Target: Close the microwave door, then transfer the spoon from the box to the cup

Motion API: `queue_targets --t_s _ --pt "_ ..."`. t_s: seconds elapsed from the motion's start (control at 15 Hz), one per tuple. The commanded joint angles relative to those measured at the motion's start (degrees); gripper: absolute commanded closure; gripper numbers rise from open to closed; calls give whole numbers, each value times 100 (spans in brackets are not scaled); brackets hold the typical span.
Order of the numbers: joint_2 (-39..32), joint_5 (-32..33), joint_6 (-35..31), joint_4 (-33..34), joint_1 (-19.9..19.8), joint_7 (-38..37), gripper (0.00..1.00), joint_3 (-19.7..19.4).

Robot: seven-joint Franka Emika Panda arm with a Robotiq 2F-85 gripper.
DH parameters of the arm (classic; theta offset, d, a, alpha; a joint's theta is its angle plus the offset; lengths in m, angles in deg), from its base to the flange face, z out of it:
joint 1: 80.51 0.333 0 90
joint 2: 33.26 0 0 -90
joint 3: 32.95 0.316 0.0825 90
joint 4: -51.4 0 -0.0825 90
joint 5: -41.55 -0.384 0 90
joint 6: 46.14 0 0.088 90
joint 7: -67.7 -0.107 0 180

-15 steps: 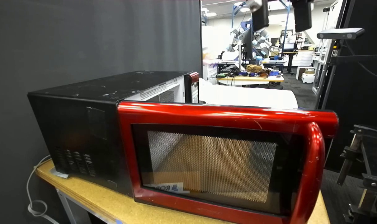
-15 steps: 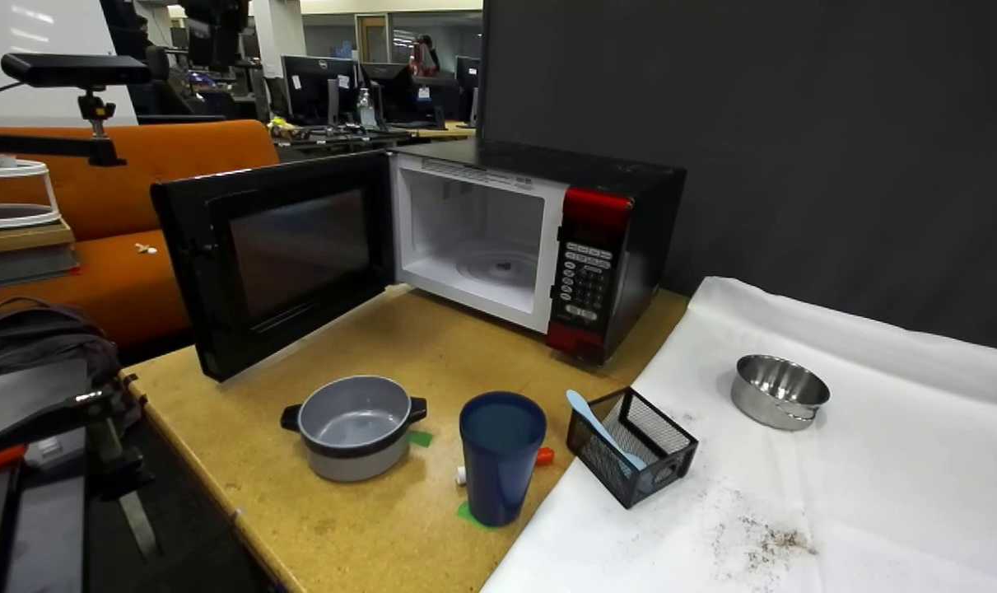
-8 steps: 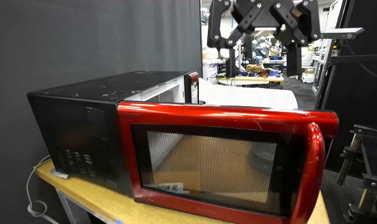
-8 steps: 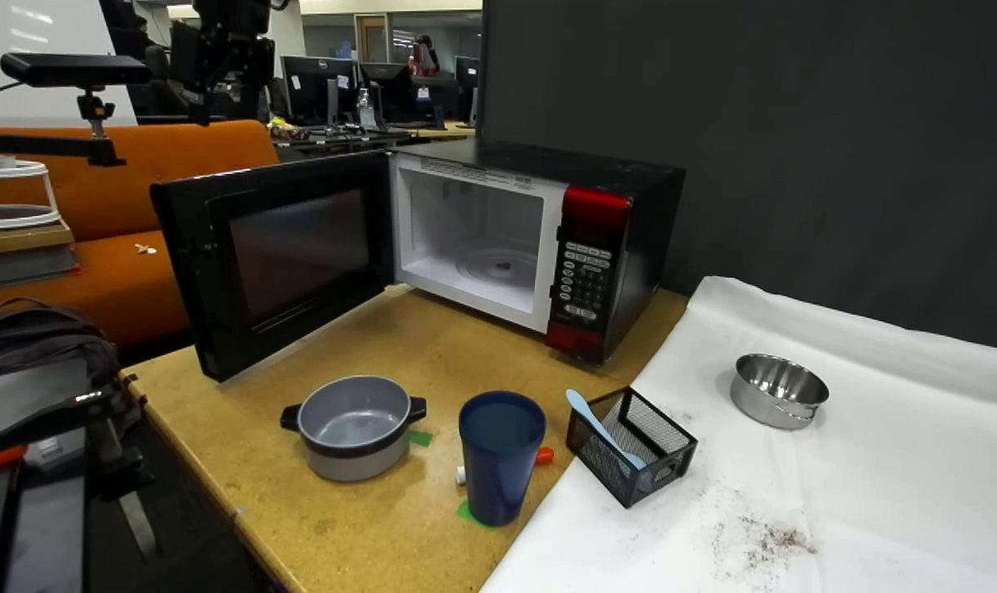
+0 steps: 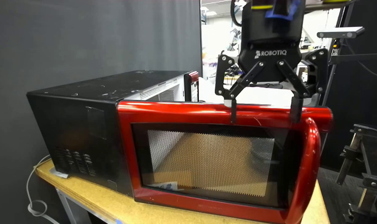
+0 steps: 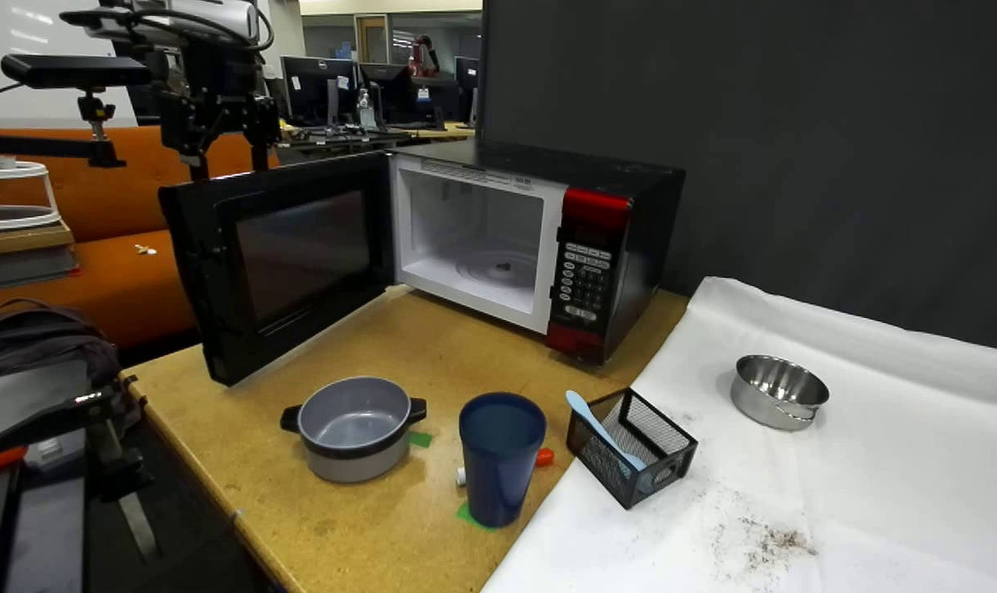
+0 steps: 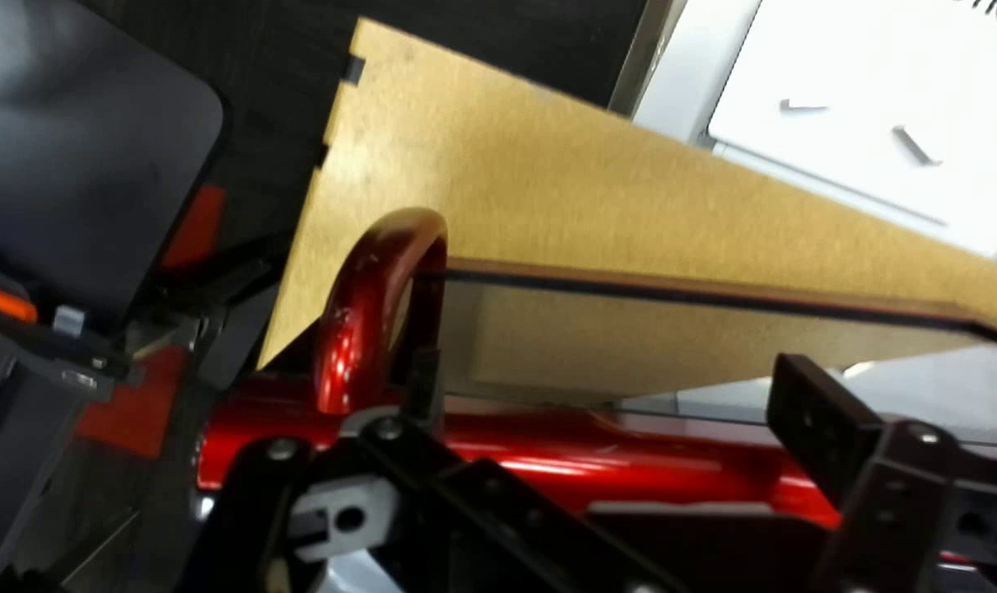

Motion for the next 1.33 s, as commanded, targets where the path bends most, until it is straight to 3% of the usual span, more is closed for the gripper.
queue_targets --t_s 0.0,0.33,0.6,0.73,0.87,1.27 --pt "78 1629 446 26 17 -967 0 -271" --pt "-189 3771 1190 429 -162 -1629 0 -681" --pt "-479 4433 1307 933 -296 -1375 0 -893" --pt "-559 4432 1177 1095 -344 -1140 0 -939" --pt "-597 3896 922 1186 -434 -740 0 -936" --pt "-290 916 439 895 -805 1002 0 -972"
